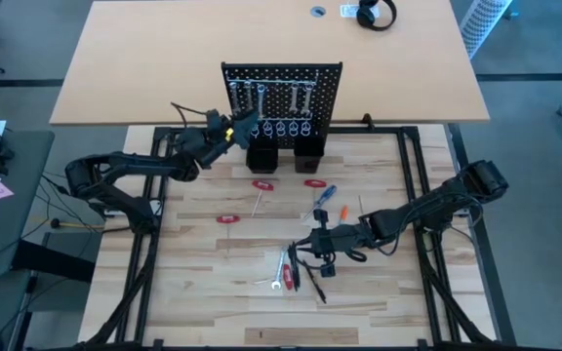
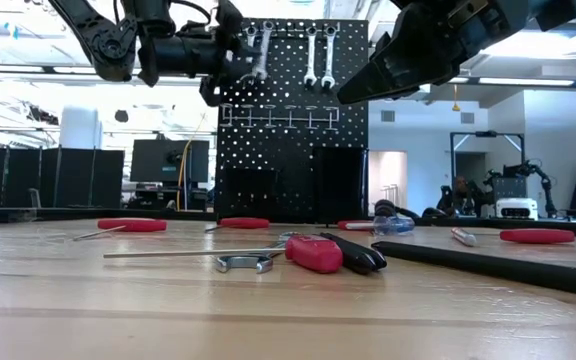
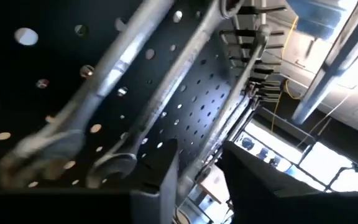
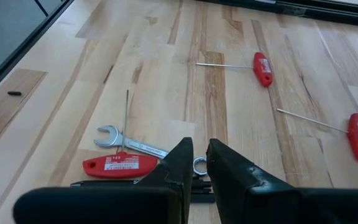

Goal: Hang tools onto peg board
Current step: Hang the wrench on the peg board

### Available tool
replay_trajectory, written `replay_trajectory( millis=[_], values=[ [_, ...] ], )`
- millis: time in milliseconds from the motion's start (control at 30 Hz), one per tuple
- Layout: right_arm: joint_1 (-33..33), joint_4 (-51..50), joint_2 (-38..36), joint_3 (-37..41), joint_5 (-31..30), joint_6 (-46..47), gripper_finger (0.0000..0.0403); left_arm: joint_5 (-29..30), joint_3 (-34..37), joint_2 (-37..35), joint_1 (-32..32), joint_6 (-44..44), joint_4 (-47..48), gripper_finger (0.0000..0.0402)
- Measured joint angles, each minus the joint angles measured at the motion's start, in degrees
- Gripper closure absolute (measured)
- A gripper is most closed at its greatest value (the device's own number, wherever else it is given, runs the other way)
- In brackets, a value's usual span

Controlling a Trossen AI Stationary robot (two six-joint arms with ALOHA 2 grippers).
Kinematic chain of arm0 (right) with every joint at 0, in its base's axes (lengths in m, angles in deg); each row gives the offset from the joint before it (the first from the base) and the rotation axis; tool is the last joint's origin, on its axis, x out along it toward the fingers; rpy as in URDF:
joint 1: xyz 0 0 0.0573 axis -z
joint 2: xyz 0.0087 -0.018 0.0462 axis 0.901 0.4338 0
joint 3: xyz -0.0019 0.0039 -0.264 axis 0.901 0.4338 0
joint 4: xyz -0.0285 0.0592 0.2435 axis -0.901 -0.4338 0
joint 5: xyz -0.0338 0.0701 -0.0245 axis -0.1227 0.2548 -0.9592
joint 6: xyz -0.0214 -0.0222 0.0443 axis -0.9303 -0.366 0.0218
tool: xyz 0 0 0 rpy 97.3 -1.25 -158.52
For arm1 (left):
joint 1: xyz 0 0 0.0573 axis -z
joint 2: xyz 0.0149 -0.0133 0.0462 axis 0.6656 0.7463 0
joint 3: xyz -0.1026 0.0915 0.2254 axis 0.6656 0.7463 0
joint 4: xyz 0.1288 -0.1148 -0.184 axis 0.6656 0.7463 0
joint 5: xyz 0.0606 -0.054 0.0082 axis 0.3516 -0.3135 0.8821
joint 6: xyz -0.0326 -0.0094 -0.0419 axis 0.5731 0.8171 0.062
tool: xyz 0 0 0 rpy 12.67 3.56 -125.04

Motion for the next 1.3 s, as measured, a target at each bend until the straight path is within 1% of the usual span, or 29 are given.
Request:
replay_trajectory(
  millis=[100, 200, 267, 467, 600, 733, 833, 933, 1000, 1100, 1200, 1300],
  values=[
    [0.0, 0.0, 0.0, 0.0, 0.0, 0.0, 0.0342, -1.8, 0.0, 0.0, -0.4, 0.3, 0.2, 0.0253],
    [0.0, 0.0, 0.0, 0.0, 0.0, 0.0, 0.0342, -4.1, 0.0, -0.4, -0.4, -1.3, 0.3, 0.0237],
    [0.0, 0.0, 0.0, 0.0, 0.0, 0.0, 0.0342, -5.3, 0.0, -1.1, 0.0, -2.7, 0.4, 0.0234],
    [0.0, -0.4, 0.0, 0.0, 0.0, 0.0, 0.0342, -5.3, 0.0, -4.8, 2.8, -10.0, 4.9, 0.0238],
    [0.0, -0.4, 0.0, 0.0, 0.0, 0.0, 0.0342, -3.8, 0.0, -8.7, 6.1, -15.5, 11.7, 0.0243],
    [0.0, -0.4, 0.0, 0.0, 0.0, 0.0, 0.0342, 0.7, -0.1, -14.3, 10.8, -21.8, 23.1, 0.0248],
    [0.0, 1.0, 0.0, 0.7, 0.1, -0.7, 0.0342, 7.7, -0.1, -18.6, 15.9, -28.5, 32.0, 0.0253],
    [1.0, 6.9, -0.1, 4.1, 0.8, -1.9, 0.0342, 15.2, -0.1, -22.1, 22.1, -34.7, 39.7, 0.026],
    [2.4, 11.5, 0.2, 6.4, 3.4, -2.0, 0.0341, 19.1, -0.1, -23.5, 26.4, -36.3, 45.2, 0.0265],
    [5.3, 15.9, 2.0, 8.1, 8.9, -2.0, 0.0337, 21.6, -0.1, -24.3, 32.4, -35.9, 53.6, 0.027],
    [8.7, 18.2, 6.7, 7.4, 16.4, -2.2, 0.0319, 22.0, -0.1, -23.1, 37.8, -31.4, 60.8, 0.0274],
    [11.2, 19.8, 13.5, 4.3, 23.2, -4.3, 0.0283, 22.8, -0.1, -19.5, 42.5, -26.0, 65.3, 0.0277]
  ],
)
